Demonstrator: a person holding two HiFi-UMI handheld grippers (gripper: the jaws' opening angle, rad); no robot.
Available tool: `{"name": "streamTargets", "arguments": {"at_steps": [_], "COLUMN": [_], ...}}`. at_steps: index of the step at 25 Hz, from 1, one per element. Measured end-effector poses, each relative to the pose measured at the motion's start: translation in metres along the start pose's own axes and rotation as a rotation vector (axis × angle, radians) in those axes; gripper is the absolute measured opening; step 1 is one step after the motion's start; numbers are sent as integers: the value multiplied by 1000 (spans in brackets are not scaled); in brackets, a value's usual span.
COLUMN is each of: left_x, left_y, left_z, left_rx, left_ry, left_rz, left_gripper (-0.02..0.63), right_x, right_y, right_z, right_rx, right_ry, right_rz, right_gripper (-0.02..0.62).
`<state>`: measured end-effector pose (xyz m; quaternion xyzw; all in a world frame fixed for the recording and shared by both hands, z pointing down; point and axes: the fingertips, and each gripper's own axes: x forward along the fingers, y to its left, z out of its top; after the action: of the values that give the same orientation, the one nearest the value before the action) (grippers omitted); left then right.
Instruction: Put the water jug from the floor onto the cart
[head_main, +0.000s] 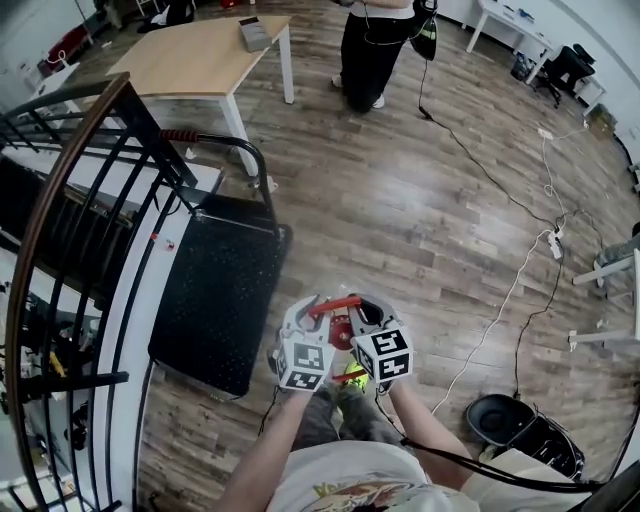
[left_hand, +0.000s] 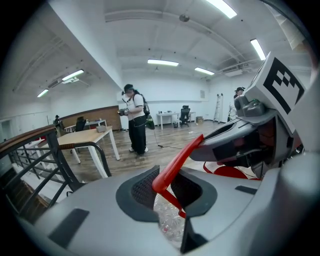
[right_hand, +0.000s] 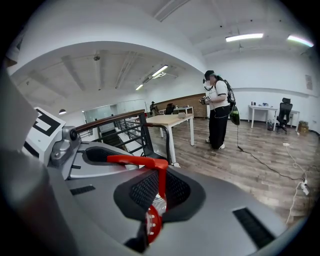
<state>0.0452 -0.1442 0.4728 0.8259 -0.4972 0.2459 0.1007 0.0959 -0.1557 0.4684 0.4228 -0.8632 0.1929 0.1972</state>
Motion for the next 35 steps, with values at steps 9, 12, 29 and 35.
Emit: {"name": "streamTargets", "arguments": {"at_steps": [9,12,29,35], "left_x": [-26,-28,-43,-43], "left_y": [16,20,63,102], "left_z": [21,24,18,5], "left_rx": [11,1,-23,-69], "left_ry": [-21,-20,-51,-25], "left_rz": [12,11,77,167], "left_gripper": [72,72,64,64], "right_x": [-7,-7,25,64], "right_y": [22,23,56,77], "right_z": [28,33,54,63], "right_rx": [-13,-13,-82,-120], "right_ry": [-25,-22,-49,-24], "right_rz": [20,20,78,180], "right_gripper": [21,21,21,21]}}
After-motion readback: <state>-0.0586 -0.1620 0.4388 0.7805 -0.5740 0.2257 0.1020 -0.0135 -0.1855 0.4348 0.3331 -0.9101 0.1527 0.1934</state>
